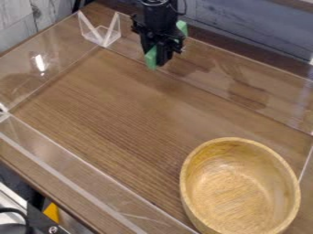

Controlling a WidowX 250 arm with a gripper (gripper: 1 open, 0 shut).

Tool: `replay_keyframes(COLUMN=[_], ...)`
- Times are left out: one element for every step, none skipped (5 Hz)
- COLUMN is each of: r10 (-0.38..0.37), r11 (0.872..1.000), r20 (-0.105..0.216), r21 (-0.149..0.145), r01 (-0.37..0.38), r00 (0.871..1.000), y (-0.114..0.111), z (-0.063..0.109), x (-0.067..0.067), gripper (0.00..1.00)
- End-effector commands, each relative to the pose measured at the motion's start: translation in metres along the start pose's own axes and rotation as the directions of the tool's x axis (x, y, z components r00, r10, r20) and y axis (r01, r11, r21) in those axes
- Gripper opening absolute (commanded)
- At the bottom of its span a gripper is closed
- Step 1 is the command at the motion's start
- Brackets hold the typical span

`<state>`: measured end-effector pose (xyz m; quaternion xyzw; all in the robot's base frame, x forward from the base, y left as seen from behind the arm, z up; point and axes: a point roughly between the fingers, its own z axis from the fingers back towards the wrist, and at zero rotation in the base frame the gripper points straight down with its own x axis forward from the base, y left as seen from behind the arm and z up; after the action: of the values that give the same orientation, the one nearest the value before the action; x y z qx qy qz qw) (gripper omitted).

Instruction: Put the green block in the brown bowl

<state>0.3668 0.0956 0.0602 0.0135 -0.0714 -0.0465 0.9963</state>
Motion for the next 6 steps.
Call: replay_keyframes(r10=[-0.004,-0.016,-0.029,-0.044,-0.059,-0.073], r11=[0.999,0.999,0.998,0.997,0.996,0.994], r20=[0.08,0.086,0.092,0.096,0.101,0.105], r21=[0.043,0.051,0.059,0.068,0.077,0.085], r01=[0.0,0.012,0.024,0.037,0.051,0.064], r00=[0.997,0.996,0.995,0.994,0.993,0.992], y=[0.0106,0.0131,0.0141,0.0152,0.0159,0.0161], z=[0.0279,0.0284,0.0292,0.0303,0.032,0.0334], x=[0.0075,0.0079,0.0079,0.008,0.0088,0.0086], gripper=[0.0,0.0,0.0,0.0,0.0,0.0])
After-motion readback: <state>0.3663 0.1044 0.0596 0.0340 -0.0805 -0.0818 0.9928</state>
